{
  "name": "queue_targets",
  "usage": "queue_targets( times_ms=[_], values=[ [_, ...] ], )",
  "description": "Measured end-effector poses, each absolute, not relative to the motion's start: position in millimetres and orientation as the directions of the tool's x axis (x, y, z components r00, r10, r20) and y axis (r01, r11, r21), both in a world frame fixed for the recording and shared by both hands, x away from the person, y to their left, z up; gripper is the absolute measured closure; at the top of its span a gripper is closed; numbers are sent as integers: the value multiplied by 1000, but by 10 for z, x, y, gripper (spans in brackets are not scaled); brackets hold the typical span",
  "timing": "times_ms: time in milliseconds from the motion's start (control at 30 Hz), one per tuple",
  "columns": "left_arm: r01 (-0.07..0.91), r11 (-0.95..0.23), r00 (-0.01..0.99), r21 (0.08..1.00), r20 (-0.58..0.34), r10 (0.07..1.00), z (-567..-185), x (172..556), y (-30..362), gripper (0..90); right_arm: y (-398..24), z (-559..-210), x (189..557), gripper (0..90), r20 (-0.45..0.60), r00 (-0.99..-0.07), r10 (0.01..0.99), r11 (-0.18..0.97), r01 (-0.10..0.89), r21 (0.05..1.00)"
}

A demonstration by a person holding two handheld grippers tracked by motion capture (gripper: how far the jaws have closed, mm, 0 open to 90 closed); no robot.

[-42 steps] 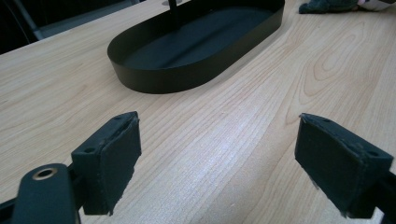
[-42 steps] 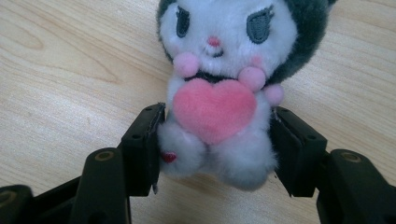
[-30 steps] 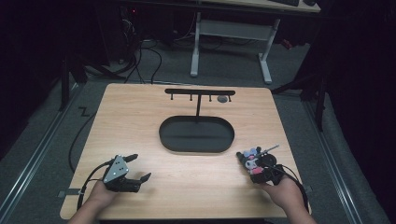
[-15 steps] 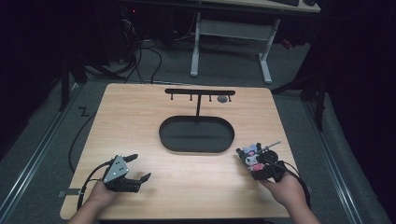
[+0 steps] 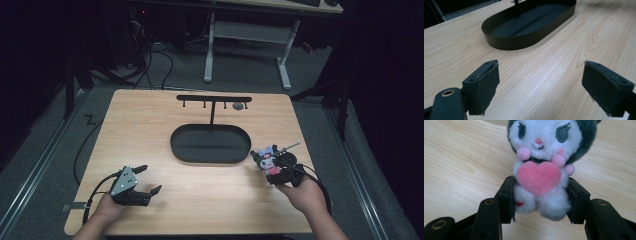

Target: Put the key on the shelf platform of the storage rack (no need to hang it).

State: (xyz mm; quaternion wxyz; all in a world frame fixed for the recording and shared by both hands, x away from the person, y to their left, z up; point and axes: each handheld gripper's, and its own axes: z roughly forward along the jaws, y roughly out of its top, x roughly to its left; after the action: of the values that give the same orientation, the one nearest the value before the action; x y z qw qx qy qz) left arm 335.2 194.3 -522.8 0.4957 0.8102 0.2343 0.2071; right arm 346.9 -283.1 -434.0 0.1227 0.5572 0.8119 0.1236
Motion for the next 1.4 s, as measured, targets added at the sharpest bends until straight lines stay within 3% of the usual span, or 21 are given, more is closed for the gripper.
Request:
queue_targets(
  times_ms=[1400],
  values=[
    [175,-385,802,906,95,589,-5226,3348,1961,154,-1921,-4235,4267,498,-51,-448,893,430,812,394]
  ],
)
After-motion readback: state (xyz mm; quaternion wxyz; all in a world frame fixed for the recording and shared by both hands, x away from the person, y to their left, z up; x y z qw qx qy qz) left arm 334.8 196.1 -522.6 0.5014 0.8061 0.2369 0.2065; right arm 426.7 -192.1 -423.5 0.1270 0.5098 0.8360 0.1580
